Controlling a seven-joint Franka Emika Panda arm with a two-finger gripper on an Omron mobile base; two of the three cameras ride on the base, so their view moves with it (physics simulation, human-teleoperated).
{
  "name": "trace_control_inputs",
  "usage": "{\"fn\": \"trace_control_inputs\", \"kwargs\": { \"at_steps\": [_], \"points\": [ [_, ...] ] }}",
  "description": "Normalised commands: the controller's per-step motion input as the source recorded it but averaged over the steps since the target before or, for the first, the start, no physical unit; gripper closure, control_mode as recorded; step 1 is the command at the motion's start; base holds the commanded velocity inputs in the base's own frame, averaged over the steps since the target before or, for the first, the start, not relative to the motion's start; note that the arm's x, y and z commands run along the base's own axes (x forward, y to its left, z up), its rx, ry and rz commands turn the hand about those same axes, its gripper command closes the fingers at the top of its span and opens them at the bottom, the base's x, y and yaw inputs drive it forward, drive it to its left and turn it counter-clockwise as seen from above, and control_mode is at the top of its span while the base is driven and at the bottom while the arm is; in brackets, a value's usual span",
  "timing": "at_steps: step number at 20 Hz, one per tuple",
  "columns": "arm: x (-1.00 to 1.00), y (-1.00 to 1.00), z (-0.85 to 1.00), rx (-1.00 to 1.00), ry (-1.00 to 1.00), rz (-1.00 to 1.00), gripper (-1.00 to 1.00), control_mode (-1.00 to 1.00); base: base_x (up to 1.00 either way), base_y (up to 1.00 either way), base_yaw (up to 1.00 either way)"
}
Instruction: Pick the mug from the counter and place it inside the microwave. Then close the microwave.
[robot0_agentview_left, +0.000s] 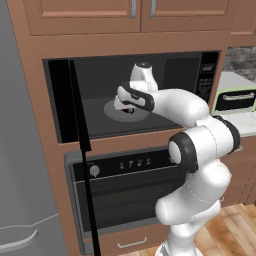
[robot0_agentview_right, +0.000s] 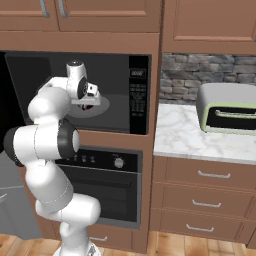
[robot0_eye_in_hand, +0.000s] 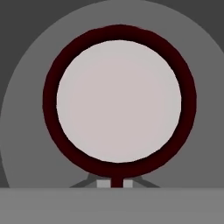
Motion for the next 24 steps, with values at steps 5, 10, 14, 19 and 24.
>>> {"fn": "trace_control_inputs", "kwargs": {
  "at_steps": [5,10,14,19,24],
  "points": [
    [0.00,0.00,0.00,0.00,0.00,0.00,-1.00,-1.00,0.00,0.00,0.00],
    [-0.01,0.00,0.00,0.00,0.00,0.00,-1.00,-1.00,0.00,0.00,0.00],
    [-0.30,0.00,0.00,0.00,0.00,0.00,-1.00,-1.00,0.00,0.00,0.00],
    [-0.45,0.03,0.00,0.00,0.00,0.03,-1.00,-1.00,0.00,0.00,0.00],
    [-0.14,0.02,0.00,-0.03,0.00,0.07,-1.00,-1.00,0.00,0.00,0.00]
  ]
}}
